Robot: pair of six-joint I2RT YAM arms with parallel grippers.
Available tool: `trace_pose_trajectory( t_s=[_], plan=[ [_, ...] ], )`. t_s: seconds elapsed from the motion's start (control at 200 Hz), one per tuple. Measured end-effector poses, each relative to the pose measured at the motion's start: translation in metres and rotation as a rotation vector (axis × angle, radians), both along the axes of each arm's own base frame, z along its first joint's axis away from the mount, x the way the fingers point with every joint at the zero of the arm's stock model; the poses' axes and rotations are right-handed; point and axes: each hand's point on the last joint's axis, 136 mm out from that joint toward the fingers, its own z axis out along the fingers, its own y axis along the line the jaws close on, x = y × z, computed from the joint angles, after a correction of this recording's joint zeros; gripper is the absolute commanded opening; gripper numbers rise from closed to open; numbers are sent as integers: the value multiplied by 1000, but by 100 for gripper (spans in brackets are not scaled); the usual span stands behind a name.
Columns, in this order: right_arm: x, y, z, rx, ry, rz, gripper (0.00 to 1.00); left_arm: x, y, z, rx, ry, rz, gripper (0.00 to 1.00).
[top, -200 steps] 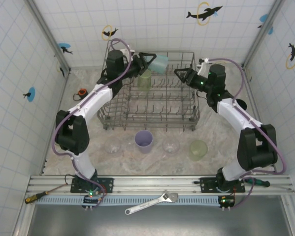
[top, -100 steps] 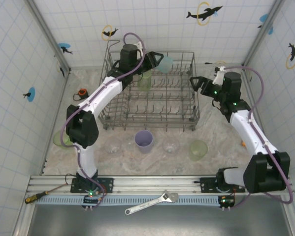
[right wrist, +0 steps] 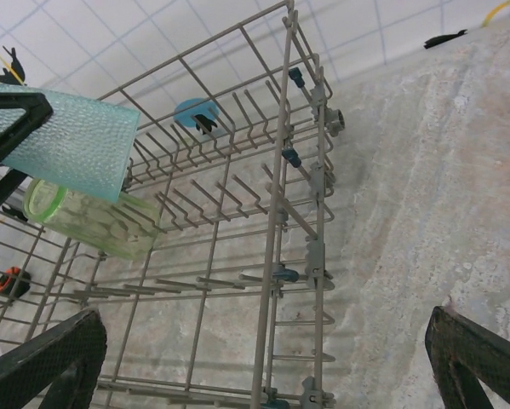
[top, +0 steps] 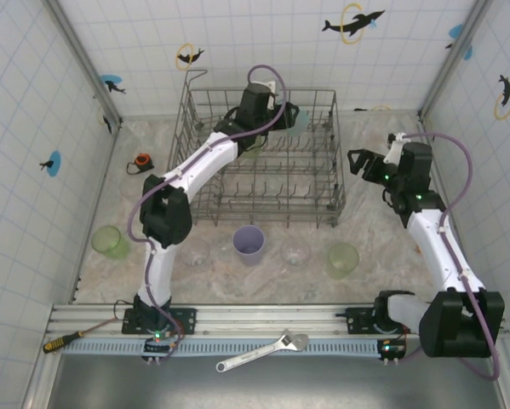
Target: Load the cups into the dish rack
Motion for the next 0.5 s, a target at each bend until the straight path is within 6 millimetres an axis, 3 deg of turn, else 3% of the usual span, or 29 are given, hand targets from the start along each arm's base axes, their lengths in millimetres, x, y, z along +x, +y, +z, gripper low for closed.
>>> trace_pose_trajectory(
  t_s=[0.355, 0.5],
  plan=[
    [-11, -8, -24, -26, 39, -11, 100, 11, 13, -15, 154, -68, 54, 0],
    [-11, -8, -25, -35, 36, -5, 100, 16, 14, -34, 209, -67, 57, 0]
  ],
)
